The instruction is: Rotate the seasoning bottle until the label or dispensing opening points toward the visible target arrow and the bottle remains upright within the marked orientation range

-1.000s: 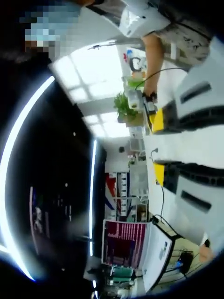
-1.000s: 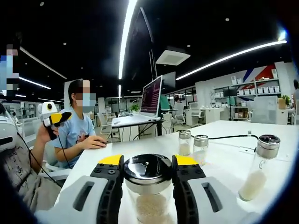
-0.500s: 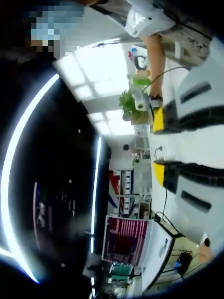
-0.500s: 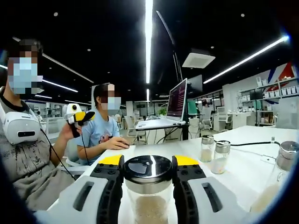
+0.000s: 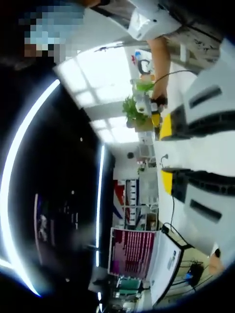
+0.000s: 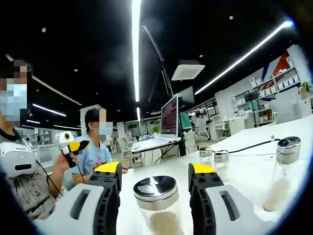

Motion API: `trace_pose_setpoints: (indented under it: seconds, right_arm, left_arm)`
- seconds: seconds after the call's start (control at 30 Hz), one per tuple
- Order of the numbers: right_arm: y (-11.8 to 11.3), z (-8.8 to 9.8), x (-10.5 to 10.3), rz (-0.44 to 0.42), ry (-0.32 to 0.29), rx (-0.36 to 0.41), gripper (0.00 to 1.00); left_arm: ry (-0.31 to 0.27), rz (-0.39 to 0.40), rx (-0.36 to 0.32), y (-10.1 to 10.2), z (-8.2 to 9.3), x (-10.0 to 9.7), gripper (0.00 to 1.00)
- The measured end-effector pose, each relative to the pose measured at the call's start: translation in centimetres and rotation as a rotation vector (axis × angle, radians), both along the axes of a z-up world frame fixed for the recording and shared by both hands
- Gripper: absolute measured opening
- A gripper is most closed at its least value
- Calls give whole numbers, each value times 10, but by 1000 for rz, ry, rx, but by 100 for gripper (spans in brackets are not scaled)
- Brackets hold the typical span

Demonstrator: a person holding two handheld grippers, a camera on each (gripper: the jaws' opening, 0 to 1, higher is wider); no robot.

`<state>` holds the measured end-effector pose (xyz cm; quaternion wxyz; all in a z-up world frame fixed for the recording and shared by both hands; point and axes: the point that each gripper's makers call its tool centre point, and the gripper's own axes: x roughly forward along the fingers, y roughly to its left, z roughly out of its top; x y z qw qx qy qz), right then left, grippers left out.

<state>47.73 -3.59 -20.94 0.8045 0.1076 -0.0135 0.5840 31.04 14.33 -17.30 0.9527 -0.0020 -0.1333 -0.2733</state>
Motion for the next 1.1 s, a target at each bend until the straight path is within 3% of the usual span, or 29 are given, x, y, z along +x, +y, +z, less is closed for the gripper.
trace_pose_setpoints:
  seconds: [0.07,0.13,0.23,0.43,0.53,0.6,0.83,1.1]
  right_arm:
    - [-5,2,0,-66,11,3,56]
    - [-10,9,0,-144,-33,27,52]
    - [-17,6,3,-221,11,24,52]
    - [-13,-2,-5,-244,-2,-10,51]
    - [-19,-11,3,-371,-42,-97,52]
    - [-22,-3,3,-432,-67,-43,52]
    - [-13,-16,4,-468,-70,-105,52]
    - [-8,-30,13,-486,-29,-133,52]
  left_arm:
    - [-3,-2,4,0,1,0,23]
    - [0,4,12,1,0,0,23]
    - [3,23,18,4,-1,0,23]
    - [13,47,26,10,-4,3,23]
    - [23,59,38,12,-8,4,23]
    - [25,70,37,14,-9,5,23]
    - [18,79,37,16,-9,1,23]
    - [11,95,42,23,-5,-2,23]
